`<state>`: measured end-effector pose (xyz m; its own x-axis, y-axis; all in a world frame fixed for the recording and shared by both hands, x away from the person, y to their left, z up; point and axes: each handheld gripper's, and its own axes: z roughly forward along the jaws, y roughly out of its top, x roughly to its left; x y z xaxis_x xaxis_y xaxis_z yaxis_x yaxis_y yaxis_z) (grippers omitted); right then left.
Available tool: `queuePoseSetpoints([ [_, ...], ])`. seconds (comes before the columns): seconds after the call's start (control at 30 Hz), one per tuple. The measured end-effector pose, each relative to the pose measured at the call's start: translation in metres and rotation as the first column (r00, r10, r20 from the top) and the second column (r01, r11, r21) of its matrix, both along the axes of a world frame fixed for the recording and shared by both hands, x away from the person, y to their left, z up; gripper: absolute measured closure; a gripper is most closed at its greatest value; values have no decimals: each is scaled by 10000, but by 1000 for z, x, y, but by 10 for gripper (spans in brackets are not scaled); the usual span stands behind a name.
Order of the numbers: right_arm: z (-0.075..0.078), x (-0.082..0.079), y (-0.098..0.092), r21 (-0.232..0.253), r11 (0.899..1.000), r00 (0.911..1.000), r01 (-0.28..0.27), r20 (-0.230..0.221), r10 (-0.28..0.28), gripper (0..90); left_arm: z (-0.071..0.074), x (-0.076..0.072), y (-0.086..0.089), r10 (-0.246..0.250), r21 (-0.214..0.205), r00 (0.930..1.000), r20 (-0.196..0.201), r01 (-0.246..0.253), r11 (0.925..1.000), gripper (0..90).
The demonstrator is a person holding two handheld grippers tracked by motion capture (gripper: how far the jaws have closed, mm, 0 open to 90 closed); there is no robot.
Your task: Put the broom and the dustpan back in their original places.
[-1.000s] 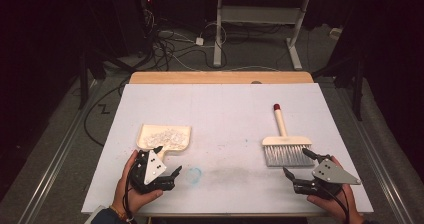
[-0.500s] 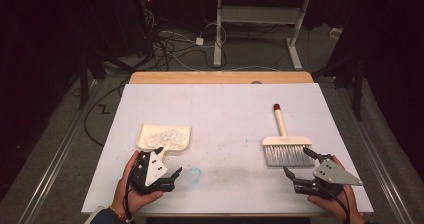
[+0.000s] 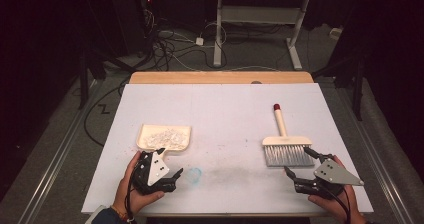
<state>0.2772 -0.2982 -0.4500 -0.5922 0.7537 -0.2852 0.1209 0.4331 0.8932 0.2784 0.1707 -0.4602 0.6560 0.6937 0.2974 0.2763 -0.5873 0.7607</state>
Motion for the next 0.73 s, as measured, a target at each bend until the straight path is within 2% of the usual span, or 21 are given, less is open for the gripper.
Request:
queuePoseSetpoints([
  [0.37,0,-1,-2,40,10000,10000,-15,10,15,164,0,2,-3,-39,83,10000,-25,39,10000,155],
  [0.73,0,0,-2,-163,9999,10000,-35,60,36,164,-1,4,-5,-41,181,9999,-102,43,9998,155],
])
